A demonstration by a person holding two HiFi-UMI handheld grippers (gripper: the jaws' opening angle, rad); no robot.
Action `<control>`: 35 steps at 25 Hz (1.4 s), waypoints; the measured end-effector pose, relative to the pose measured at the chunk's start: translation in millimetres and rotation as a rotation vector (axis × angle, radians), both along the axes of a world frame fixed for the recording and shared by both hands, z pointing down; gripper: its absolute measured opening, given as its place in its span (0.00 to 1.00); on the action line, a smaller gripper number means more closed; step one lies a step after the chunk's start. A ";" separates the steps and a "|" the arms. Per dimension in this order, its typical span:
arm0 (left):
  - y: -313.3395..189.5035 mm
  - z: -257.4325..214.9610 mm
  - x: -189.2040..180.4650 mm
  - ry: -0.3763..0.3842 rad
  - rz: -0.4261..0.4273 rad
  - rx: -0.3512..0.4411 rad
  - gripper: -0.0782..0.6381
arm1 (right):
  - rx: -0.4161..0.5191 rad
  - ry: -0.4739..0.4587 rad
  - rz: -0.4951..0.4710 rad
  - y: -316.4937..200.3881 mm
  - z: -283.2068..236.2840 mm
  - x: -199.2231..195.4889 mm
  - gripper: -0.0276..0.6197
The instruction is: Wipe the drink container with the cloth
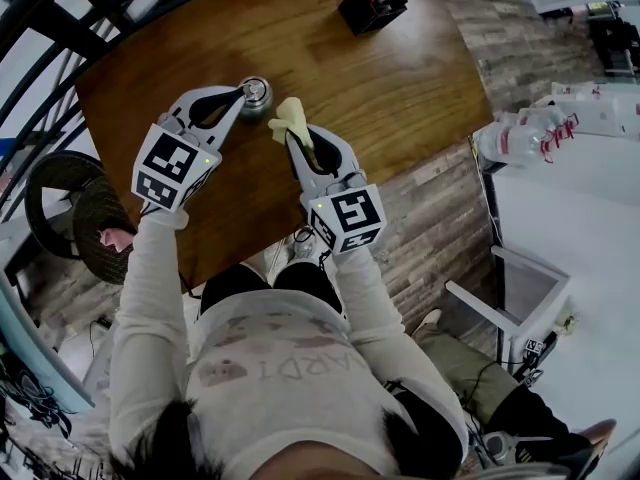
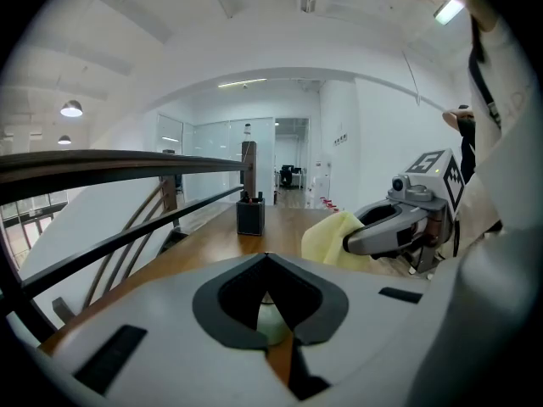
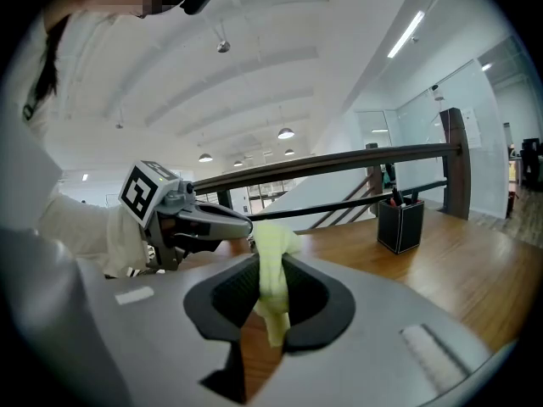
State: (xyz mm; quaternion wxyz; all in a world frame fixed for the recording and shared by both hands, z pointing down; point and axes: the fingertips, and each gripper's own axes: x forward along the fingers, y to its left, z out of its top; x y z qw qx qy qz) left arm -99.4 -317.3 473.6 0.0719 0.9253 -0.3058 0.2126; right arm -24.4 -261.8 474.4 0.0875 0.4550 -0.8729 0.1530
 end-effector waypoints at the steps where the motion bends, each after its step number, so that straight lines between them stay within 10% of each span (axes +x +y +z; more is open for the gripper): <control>1: -1.7 3.2 0.6 -0.007 -0.001 -0.002 0.11 | -0.004 0.003 -0.002 -0.8 2.9 0.3 0.15; 35: -15.0 14.4 13.9 0.052 0.046 -0.073 0.11 | -0.042 0.185 -0.319 -24.3 68.1 -69.2 0.15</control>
